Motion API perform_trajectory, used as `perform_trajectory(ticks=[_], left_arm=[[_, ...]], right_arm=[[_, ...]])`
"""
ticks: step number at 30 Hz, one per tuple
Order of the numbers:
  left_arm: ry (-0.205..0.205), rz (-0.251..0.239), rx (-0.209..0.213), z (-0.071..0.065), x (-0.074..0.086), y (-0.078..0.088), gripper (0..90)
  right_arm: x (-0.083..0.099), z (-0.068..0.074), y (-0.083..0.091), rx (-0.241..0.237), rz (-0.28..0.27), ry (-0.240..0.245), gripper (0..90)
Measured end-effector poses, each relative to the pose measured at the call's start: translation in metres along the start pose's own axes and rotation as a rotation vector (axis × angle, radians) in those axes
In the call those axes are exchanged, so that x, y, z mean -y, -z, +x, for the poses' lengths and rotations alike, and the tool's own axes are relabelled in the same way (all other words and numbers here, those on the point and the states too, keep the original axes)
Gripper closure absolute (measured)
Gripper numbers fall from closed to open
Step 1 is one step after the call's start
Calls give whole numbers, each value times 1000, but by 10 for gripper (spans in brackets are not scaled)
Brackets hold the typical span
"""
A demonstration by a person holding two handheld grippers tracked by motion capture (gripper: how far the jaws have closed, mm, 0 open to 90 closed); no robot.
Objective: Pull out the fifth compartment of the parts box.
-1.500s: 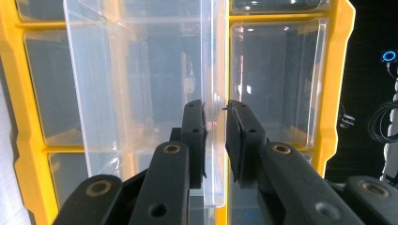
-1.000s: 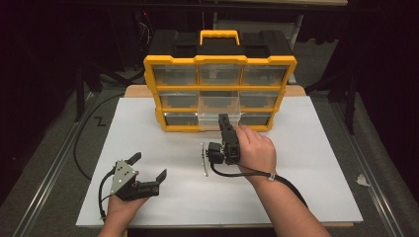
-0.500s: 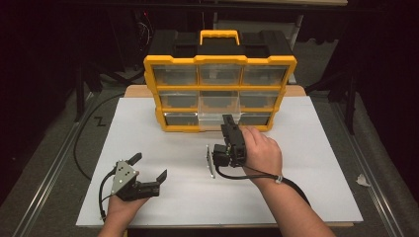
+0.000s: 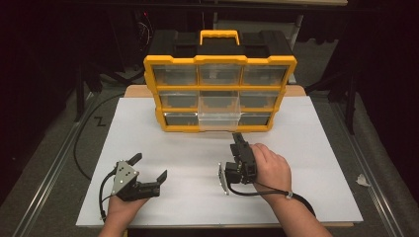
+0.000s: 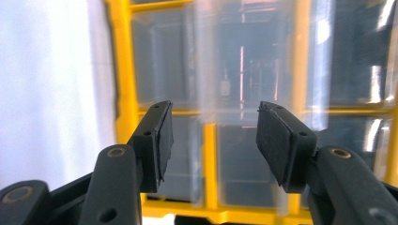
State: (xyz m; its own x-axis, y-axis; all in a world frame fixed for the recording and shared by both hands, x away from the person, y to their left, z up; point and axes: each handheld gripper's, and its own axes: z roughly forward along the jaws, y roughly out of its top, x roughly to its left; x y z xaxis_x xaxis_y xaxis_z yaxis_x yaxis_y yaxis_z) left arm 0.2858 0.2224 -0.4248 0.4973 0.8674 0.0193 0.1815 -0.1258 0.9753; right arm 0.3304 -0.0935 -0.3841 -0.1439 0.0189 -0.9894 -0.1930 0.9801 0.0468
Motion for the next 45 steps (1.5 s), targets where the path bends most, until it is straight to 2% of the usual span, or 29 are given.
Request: perform_trajectory(ticks=[8,18,20,28,30,34,36,42,45], left_arm=[[-4,3,1,0,0,0,2],[-6,2,2,0,0,0,2],[-7,-1,2,0,0,1,2],[-8,1,3,1,0,3,2],[-7,1,2,0,0,3,2],[-8,0,3,0,0,3,2],[-10,2,6,-1,0,3,2],[-17,10,10,-2,0,2,2],[-18,9,12,-2,0,2,2]], right_arm=[[15,25,4,-43,19,2,469],[39,40,11,-65,41,10,454],[51,43,15,-75,59,-1,446],[88,49,27,-90,99,10,430],[99,50,31,-101,120,-13,422],[105,50,32,-113,131,-35,411],[105,49,31,-101,122,-49,407],[105,48,30,-99,122,-51,382],[104,51,30,-121,121,-53,312]])
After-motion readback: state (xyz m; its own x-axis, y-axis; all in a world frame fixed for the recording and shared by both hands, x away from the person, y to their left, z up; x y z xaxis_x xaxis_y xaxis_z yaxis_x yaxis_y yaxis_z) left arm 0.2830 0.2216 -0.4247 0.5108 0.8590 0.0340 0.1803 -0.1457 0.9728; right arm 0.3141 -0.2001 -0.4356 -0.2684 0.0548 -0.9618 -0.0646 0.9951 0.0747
